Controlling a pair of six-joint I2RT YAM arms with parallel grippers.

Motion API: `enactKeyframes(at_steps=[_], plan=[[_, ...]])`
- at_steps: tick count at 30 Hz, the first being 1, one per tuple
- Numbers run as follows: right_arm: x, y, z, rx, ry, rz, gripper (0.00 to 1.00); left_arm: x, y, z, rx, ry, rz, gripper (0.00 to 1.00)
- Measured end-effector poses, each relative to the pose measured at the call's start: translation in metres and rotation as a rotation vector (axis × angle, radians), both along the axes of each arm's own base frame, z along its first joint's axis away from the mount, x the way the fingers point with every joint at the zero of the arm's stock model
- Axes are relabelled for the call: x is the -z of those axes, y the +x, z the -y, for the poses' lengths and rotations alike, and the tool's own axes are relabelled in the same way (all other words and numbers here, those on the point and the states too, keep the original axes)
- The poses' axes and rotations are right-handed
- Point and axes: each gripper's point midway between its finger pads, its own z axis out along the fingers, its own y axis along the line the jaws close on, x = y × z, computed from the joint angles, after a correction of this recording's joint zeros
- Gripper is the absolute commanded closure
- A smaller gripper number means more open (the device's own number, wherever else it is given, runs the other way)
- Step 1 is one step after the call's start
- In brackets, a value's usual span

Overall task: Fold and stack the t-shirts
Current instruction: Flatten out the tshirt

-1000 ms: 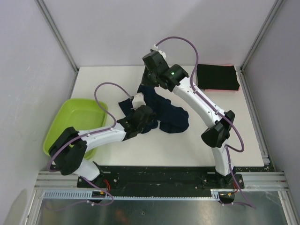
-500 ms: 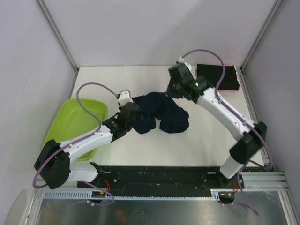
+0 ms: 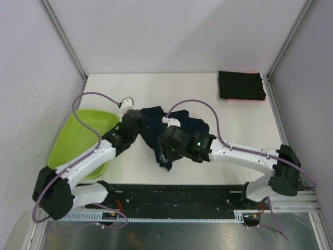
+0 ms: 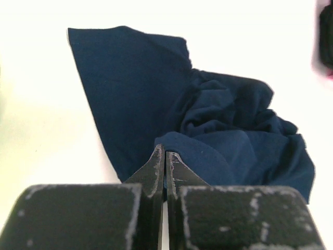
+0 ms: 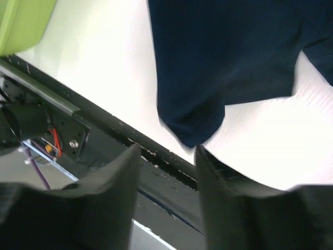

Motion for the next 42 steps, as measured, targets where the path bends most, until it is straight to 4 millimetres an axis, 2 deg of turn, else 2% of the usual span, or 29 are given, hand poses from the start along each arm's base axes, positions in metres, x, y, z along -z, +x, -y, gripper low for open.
enactKeyframes(at_steps=[2,5,7,9,12,15,19,22,25,28,35,38,39,42], plan=[[0.002,0.004,0.002,-0.007,-0.009,0.010,0.29,-0.013,-0.003,-0.001,0.008,-0.024,0.028,1.00],[-0.007,0.029,0.016,0.039,0.001,0.035,0.25,-0.040,-0.013,-0.005,0.018,-0.075,0.095,1.00],[-0.020,0.058,0.038,0.123,0.021,0.063,0.25,-0.053,-0.025,-0.014,0.013,-0.103,0.138,1.00],[-0.036,0.095,0.072,0.254,0.039,0.104,0.27,-0.061,-0.037,-0.026,-0.002,-0.113,0.165,1.00],[-0.044,0.139,0.125,0.446,0.031,0.143,0.35,-0.063,-0.046,-0.040,-0.031,-0.103,0.173,1.00],[-0.027,0.163,0.167,0.575,0.001,0.135,0.38,-0.060,-0.048,-0.049,-0.056,-0.083,0.163,1.00],[0.024,0.171,0.198,0.651,-0.058,0.056,0.38,-0.056,-0.050,-0.053,-0.065,-0.054,0.137,1.00],[0.058,0.170,0.204,0.663,-0.073,-0.010,0.37,-0.063,-0.048,-0.053,-0.063,-0.048,0.141,1.00],[0.079,0.171,0.204,0.664,-0.063,-0.049,0.36,-0.071,-0.046,-0.053,-0.061,-0.044,0.152,1.00],[0.090,0.178,0.199,0.656,-0.037,-0.061,0.36,-0.078,-0.044,-0.054,-0.062,-0.042,0.161,1.00],[0.102,0.193,0.181,0.625,0.031,-0.064,0.41,-0.080,-0.040,-0.058,-0.078,-0.034,0.152,1.00],[0.110,0.196,0.174,0.615,0.050,-0.076,0.51,-0.082,-0.038,-0.057,-0.077,-0.031,0.145,1.00],[0.113,0.197,0.173,0.613,0.056,-0.080,0.58,-0.083,-0.037,-0.057,-0.075,-0.029,0.145,1.00],[0.119,0.199,0.170,0.611,0.065,-0.087,0.87,-0.091,-0.033,-0.055,-0.070,-0.028,0.152,1.00]])
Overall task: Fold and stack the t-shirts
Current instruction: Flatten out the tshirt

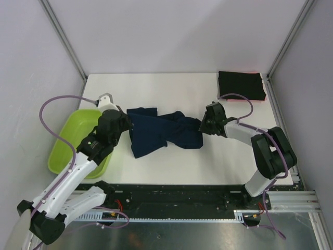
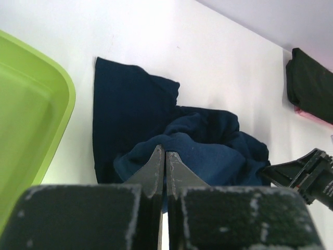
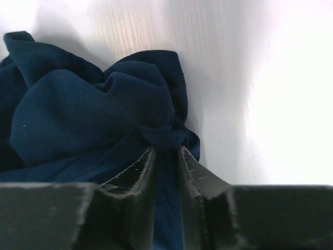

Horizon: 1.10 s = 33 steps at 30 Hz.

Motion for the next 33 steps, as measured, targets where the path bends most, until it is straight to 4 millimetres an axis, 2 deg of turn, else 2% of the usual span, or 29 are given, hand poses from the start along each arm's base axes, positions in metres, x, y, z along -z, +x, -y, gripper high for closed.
enactKeyframes(at_steps=[2,6,9,11,13,14,16,18,19,21,23,24,26,27,28,30,31,33], plan=[[0.001,0.001,-0.002,0.005,0.016,-0.004,0.97,-0.008,0.004,0.001,-0.001,-0.002,0.008,1.00],[-0.002,0.004,0.004,0.031,0.023,0.000,1.00,-0.024,0.016,0.004,-0.003,-0.003,0.018,1.00],[-0.015,0.008,0.023,0.082,0.017,0.005,1.00,-0.041,0.030,0.013,0.014,-0.001,0.023,1.00],[-0.036,0.017,0.041,0.134,0.011,0.035,1.00,-0.061,0.047,0.024,0.040,-0.001,0.038,1.00],[-0.072,0.030,0.057,0.183,0.006,0.096,1.00,-0.085,0.063,0.036,0.068,-0.008,0.066,1.00],[-0.097,0.038,0.065,0.208,0.004,0.144,1.00,-0.096,0.071,0.040,0.078,-0.010,0.081,1.00],[-0.156,0.053,0.079,0.252,0.000,0.266,1.00,-0.125,0.086,0.046,0.098,-0.022,0.127,1.00],[-0.215,0.059,0.088,0.282,0.000,0.385,1.00,-0.150,0.095,0.045,0.105,-0.036,0.171,1.00],[-0.246,0.058,0.093,0.298,0.004,0.450,1.00,-0.163,0.098,0.042,0.104,-0.045,0.198,1.00],[-0.295,0.048,0.102,0.324,0.006,0.552,1.00,-0.182,0.101,0.035,0.096,-0.061,0.240,1.00],[-0.322,0.031,0.110,0.346,0.003,0.608,0.99,-0.191,0.098,0.028,0.095,-0.076,0.269,1.00],[-0.327,0.022,0.113,0.353,-0.002,0.616,0.94,-0.189,0.096,0.026,0.099,-0.082,0.271,1.00],[-0.319,0.005,0.116,0.362,-0.013,0.604,0.71,-0.166,0.086,0.024,0.113,-0.089,0.243,1.00],[-0.304,-0.004,0.117,0.363,-0.022,0.577,0.59,-0.143,0.079,0.024,0.122,-0.091,0.204,1.00],[-0.281,-0.012,0.117,0.361,-0.036,0.532,0.48,-0.116,0.072,0.024,0.134,-0.093,0.152,1.00],[-0.227,-0.030,0.119,0.357,-0.070,0.424,0.36,-0.058,0.059,0.026,0.152,-0.090,0.035,0.99],[-0.192,-0.040,0.121,0.351,-0.095,0.350,0.32,-0.020,0.051,0.027,0.162,-0.090,-0.046,0.99],[-0.122,-0.066,0.126,0.336,-0.150,0.181,0.29,0.043,0.035,0.026,0.169,-0.085,-0.193,0.99]])
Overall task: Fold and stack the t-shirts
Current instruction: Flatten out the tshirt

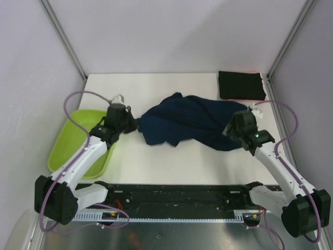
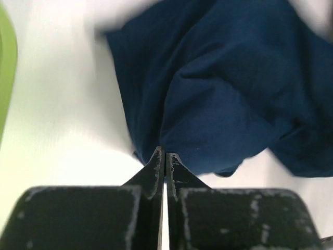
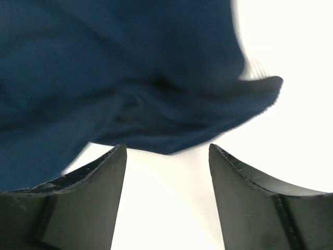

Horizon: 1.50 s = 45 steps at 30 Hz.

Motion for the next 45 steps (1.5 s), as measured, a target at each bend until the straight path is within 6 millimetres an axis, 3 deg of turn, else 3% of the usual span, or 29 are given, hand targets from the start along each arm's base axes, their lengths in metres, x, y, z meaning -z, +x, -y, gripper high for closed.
enactKeyframes(at_steps=[2,4,5,10,15,24,34,39,43,45], plan=[[0.046,-0.027,0.005,0.000,-0.017,-0.136,0.29,0.063,-0.023,-0.004,0.007,0.024,-0.170,1.00],[0.064,-0.042,0.009,0.007,-0.022,-0.199,0.29,0.091,-0.038,-0.008,0.005,0.028,-0.265,1.00],[0.066,-0.045,0.010,0.013,-0.019,-0.209,0.29,0.095,-0.040,-0.008,0.005,0.025,-0.286,1.00],[0.063,-0.040,0.017,0.062,0.009,-0.174,0.31,0.076,-0.026,-0.002,0.015,-0.015,-0.237,1.00],[0.089,-0.041,0.049,0.195,0.039,-0.221,0.32,0.055,-0.006,0.002,0.018,-0.044,-0.182,1.00],[0.108,-0.030,0.067,0.282,0.085,-0.245,0.30,0.051,0.009,-0.006,0.010,-0.054,-0.182,1.00],[0.097,-0.027,0.093,0.425,0.155,-0.180,0.30,0.046,0.014,-0.005,0.035,-0.075,-0.177,1.00],[0.114,-0.024,0.093,0.475,0.211,-0.231,0.32,0.049,0.014,-0.004,0.042,-0.078,-0.190,1.00],[0.130,-0.020,0.089,0.493,0.254,-0.276,0.37,0.050,0.013,-0.002,0.048,-0.083,-0.194,1.00],[0.134,-0.017,0.087,0.502,0.271,-0.279,0.50,0.050,0.013,-0.002,0.052,-0.086,-0.195,1.00]])
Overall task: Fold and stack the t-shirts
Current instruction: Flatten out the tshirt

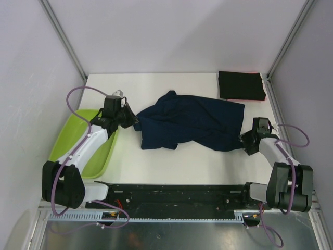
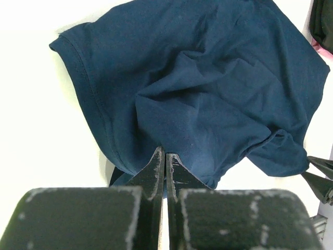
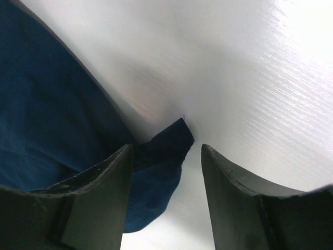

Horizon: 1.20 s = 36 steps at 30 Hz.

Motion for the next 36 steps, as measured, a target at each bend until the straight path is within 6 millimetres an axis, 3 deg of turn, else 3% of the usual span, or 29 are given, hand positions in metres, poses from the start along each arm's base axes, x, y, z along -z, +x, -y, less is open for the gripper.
enactKeyframes(at_steps=[3,6,8,13,15,19,23,27,32,36], plan=[[0.002,0.004,-0.001,0.016,0.017,0.008,0.75,0.000,0.000,0.000,0.002,-0.001,-0.001,1.00],[0.002,0.006,-0.001,0.022,0.028,0.015,0.94,0.000,0.000,0.000,0.002,-0.001,-0.001,1.00],[0.001,0.007,-0.001,0.022,0.034,0.022,0.98,0.000,0.000,0.000,0.001,-0.001,-0.001,1.00],[-0.010,0.005,0.006,0.024,0.023,0.035,1.00,-0.001,0.000,0.000,-0.001,0.000,0.003,1.00],[-0.026,0.007,0.010,0.019,0.002,0.056,1.00,-0.004,0.000,-0.002,-0.007,0.003,0.015,1.00],[-0.098,0.028,0.022,-0.008,-0.082,0.186,1.00,-0.026,-0.002,-0.008,-0.033,0.010,0.083,1.00],[-0.196,0.040,0.033,-0.017,-0.189,0.375,1.00,-0.072,-0.013,-0.017,-0.055,0.009,0.215,1.00],[-0.264,0.028,0.036,-0.016,-0.251,0.495,1.00,-0.139,-0.035,-0.028,-0.085,-0.022,0.409,1.00],[-0.305,0.003,0.035,-0.020,-0.281,0.540,1.00,-0.228,-0.077,-0.045,-0.125,-0.077,0.667,1.00],[-0.334,-0.012,0.032,-0.025,-0.297,0.579,1.00,-0.281,-0.101,-0.054,-0.150,-0.112,0.800,1.00]])
